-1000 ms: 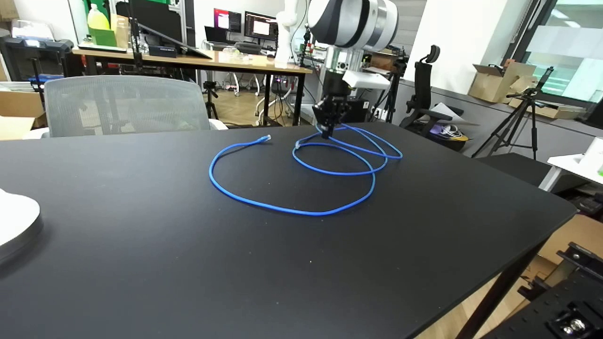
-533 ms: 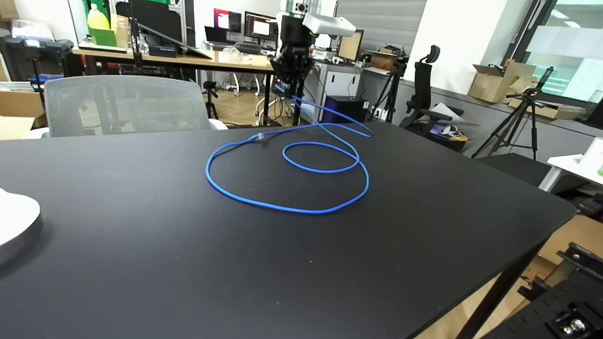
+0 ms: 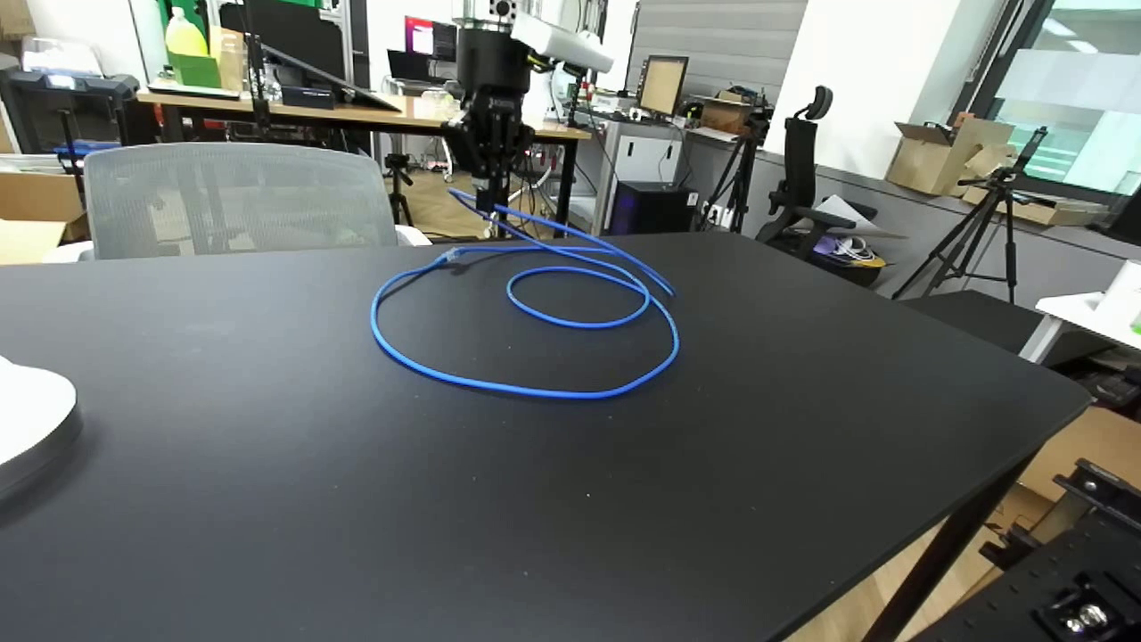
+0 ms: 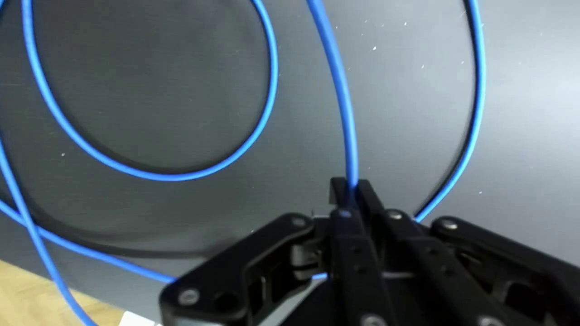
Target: Coil the cord
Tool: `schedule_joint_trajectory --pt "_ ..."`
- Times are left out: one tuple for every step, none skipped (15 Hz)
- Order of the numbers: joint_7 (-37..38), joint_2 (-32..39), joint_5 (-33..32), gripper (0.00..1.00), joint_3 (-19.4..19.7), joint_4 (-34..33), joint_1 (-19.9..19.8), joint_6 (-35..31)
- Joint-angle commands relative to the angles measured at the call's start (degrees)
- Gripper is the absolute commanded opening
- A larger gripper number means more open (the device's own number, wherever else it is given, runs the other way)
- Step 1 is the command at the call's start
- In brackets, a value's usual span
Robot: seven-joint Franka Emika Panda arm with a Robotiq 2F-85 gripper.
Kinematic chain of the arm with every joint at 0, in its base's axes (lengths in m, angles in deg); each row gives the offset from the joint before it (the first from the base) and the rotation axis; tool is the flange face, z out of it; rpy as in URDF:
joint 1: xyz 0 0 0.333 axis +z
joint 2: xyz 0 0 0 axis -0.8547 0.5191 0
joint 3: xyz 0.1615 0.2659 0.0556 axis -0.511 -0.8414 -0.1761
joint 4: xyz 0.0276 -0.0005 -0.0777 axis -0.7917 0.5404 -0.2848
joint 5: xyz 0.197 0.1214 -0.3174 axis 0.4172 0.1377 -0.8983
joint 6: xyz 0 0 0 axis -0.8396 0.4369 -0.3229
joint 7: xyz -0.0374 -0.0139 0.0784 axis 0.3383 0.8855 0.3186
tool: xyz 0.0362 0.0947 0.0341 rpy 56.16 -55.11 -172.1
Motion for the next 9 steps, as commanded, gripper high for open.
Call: schedule_joint_trajectory --pt "-2.6 0.0 0.8 0.02 -1.3 2.5 -0.8 3.5" --pt "-3.0 0.2 0.7 0.02 -1.5 3.1 -0.8 4.4" --pt "-3.5 0.5 0.9 0.02 -1.6 3.6 -0.9 5.4" --pt "-3.7 0.9 1.1 0.02 -1.7 3.9 -0.9 6.3" --pt "-3.9 1.2 1.2 0.02 -1.9 4.2 -0.9 7.3" --pt "-4.1 1.5 1.5 0.02 -2.0 4.5 -0.9 8.3" --pt "-4.2 1.8 1.7 0.02 -2.2 4.6 -0.9 9.2" --pt "-4.0 2.0 2.0 0.32 -2.2 4.7 -0.8 10.0" --pt "-4.0 2.3 2.3 0.32 -2.3 4.7 -0.8 10.9"
